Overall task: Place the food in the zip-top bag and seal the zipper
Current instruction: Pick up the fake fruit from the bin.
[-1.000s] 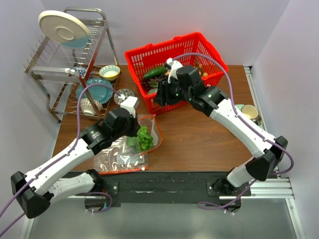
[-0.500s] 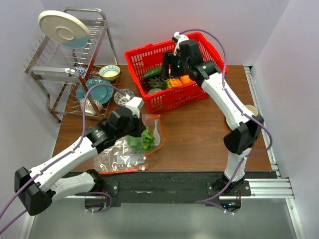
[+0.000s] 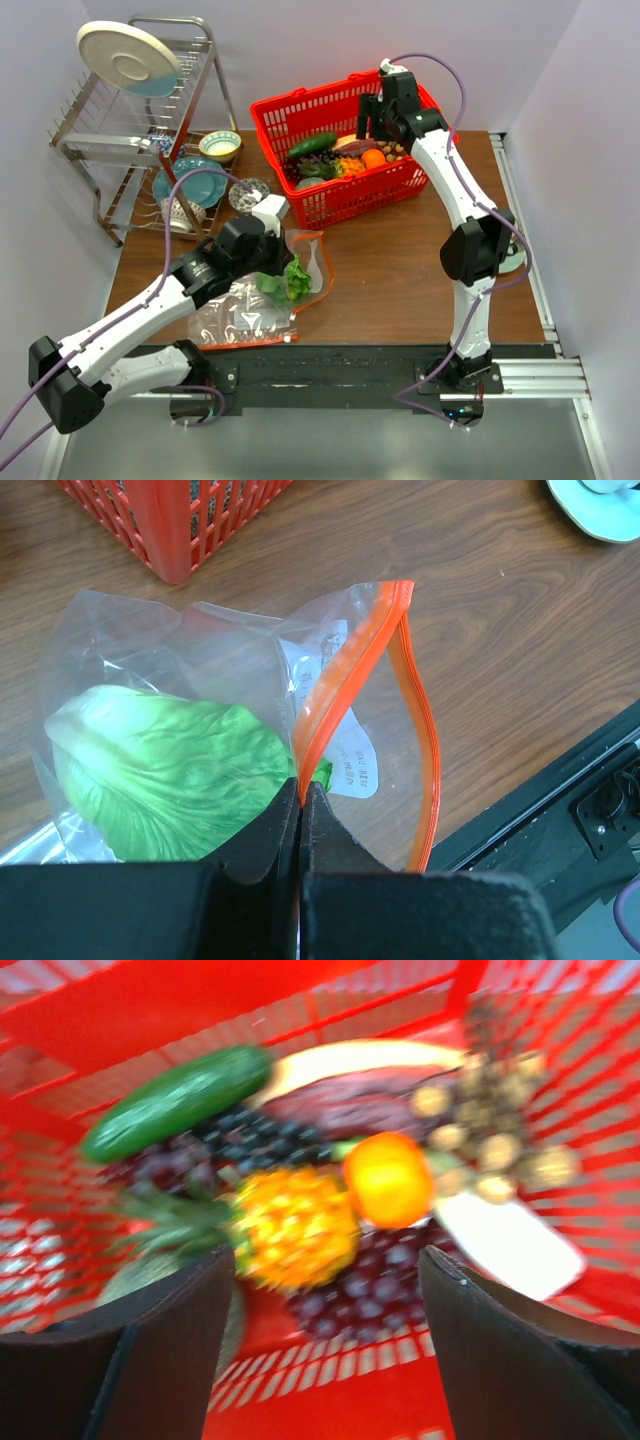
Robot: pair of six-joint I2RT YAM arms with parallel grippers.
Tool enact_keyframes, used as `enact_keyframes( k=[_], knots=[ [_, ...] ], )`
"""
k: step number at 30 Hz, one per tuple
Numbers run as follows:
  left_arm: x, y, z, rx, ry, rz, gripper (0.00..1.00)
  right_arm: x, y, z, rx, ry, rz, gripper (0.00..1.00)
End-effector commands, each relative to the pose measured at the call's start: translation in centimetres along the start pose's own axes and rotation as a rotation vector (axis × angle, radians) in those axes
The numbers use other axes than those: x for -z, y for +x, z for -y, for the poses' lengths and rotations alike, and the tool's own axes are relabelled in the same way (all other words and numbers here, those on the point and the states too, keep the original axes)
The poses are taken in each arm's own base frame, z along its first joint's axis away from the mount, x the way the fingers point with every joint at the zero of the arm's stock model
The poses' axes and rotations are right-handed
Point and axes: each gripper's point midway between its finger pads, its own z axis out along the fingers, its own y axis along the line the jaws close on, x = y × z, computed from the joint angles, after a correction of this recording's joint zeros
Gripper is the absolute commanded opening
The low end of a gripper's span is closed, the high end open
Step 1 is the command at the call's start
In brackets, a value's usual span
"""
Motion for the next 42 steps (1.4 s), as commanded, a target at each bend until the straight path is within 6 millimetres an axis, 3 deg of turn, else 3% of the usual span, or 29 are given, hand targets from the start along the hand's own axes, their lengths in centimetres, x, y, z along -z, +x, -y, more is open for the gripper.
enact_keyframes(
  k=[1,3,4,6,7,9,17,24,26,27,28,30,31,32,33,35,36,42],
  knots=[
    [0.5,-1.9,0.4,0.009,0.009,0.058,0.0,-0.8,-3.8,3.5,0.053,0.192,0.162,0.82],
    [0.5,-2.0,0.5,0.01,0.01,0.056,0.0,-2.0,-3.8,4.4,0.071,0.247,0.175,0.84],
    [0.4,-1.9,0.4,0.014,0.004,0.054,0.0,-2.1,-4.8,4.7,0.068,0.269,0.207,0.85],
    [0.3,-2.1,0.3,0.014,-0.002,0.056,0.0,-4.0,-4.3,5.2,0.08,0.301,0.199,0.86],
    [0.2,-2.1,0.2,0.015,-0.01,0.053,0.0,-3.8,-5.5,5.1,0.074,0.306,0.232,0.87],
    [0.1,-2.2,0.2,0.012,-0.012,0.051,0.0,-5.6,-4.8,5.8,0.084,0.341,0.222,0.87],
    [-0.7,-2.5,0.1,0.006,-0.037,0.038,0.0,-8.9,-5.6,6.9,0.088,0.407,0.328,0.89],
    [-0.8,-1.6,-0.3,0.033,-0.053,0.02,0.0,-11.4,-5.7,8.9,0.154,0.511,0.39,0.83],
    [-0.8,-1.6,-0.4,0.041,-0.056,0.028,0.0,-11.7,-5.7,9.3,0.152,0.523,0.396,0.74],
    [-0.8,-1.4,-0.5,0.041,-0.056,0.025,0.0,-11.6,-6.0,9.3,0.149,0.52,0.403,0.65],
    [-0.9,-1.4,-0.5,0.044,-0.055,0.028,0.0,-11.5,-6.0,9.1,0.15,0.511,0.402,0.46],
    [-1.0,-1.6,-0.4,0.046,-0.055,0.028,0.0,-10.6,-6.8,8.7,0.131,0.486,0.416,0.26],
    [-1.0,-1.6,-0.3,0.044,-0.052,0.026,0.0,-10.2,-6.7,8.6,0.126,0.479,0.409,0.1],
    [-1.1,-1.6,-0.3,0.044,-0.053,0.025,0.0,-9.8,-7.0,8.2,0.122,0.456,0.412,0.04],
    [-1.2,-1.6,-0.2,0.043,-0.05,0.022,0.0,-7.9,-8.5,7.8,0.099,0.436,0.445,0.0],
    [-1.2,-1.8,-0.1,0.044,-0.047,0.022,0.0,-7.0,-8.6,7.3,0.1,0.399,0.444,0.0],
    [-1.3,-1.7,-0.1,0.045,-0.047,0.019,0.0,-5.0,-10.1,7.0,0.089,0.378,0.476,0.0],
    [-1.2,-1.5,0.1,0.052,-0.033,0.016,0.0,0.1,-12.8,4.5,0.048,0.221,0.508,0.0]
  ],
)
